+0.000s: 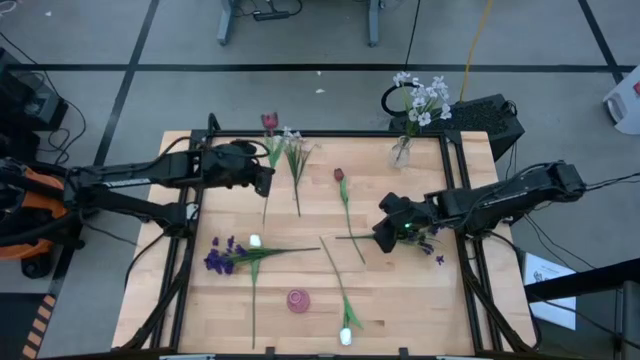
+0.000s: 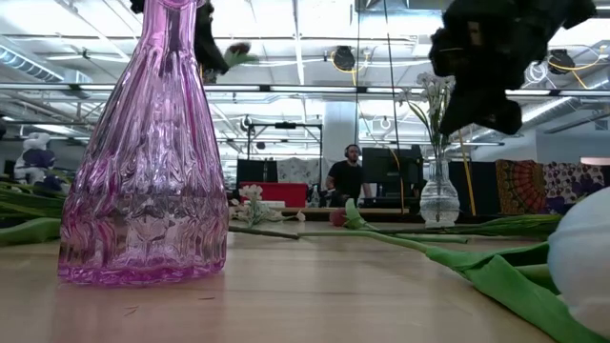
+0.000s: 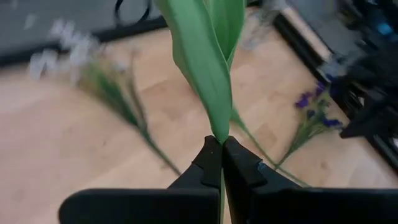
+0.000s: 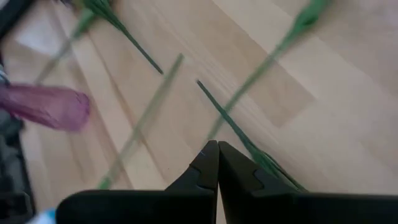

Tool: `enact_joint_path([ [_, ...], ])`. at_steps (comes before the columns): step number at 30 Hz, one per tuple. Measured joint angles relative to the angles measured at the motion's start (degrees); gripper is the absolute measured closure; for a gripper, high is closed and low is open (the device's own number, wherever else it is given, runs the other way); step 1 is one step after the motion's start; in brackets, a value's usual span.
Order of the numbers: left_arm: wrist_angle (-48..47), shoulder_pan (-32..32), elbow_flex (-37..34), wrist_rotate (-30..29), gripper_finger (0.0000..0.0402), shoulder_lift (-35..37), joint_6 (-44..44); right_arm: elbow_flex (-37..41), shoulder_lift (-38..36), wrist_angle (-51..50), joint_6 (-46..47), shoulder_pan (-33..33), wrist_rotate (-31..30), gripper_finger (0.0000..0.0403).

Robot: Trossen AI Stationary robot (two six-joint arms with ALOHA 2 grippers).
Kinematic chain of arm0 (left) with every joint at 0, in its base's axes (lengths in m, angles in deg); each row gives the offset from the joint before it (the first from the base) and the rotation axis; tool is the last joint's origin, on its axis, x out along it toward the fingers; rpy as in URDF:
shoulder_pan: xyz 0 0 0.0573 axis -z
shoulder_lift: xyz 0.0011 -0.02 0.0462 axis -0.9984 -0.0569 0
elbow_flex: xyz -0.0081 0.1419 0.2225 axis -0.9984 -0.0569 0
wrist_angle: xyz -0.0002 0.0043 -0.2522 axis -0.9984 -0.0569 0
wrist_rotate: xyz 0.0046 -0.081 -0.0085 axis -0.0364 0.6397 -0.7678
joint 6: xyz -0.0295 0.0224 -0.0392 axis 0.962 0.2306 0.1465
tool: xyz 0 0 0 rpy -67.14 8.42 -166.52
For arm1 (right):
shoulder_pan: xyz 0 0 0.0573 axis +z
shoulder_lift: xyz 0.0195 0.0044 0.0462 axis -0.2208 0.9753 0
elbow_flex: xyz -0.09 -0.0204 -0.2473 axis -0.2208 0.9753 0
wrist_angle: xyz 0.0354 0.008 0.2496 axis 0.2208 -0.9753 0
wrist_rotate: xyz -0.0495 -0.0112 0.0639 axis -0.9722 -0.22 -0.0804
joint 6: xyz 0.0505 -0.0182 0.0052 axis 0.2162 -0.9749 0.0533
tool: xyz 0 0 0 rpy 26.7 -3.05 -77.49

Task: Sort flowers into vase by color
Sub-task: Put the pink flower into the pink vase

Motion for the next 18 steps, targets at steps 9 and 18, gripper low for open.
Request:
enact_joint_path([
  [9,9.44,8.57,0.00,0.07,0.0399,0.73,-18.82,0.00,6.72,6.97,10.14,0.02,0.08,0.0403],
  [18,12.38,15.58,-1.05,-0.18,0.0399,7.32,-31.25,0.02,7.76,3.62,29.05,4.95,-3.96,0.0403],
])
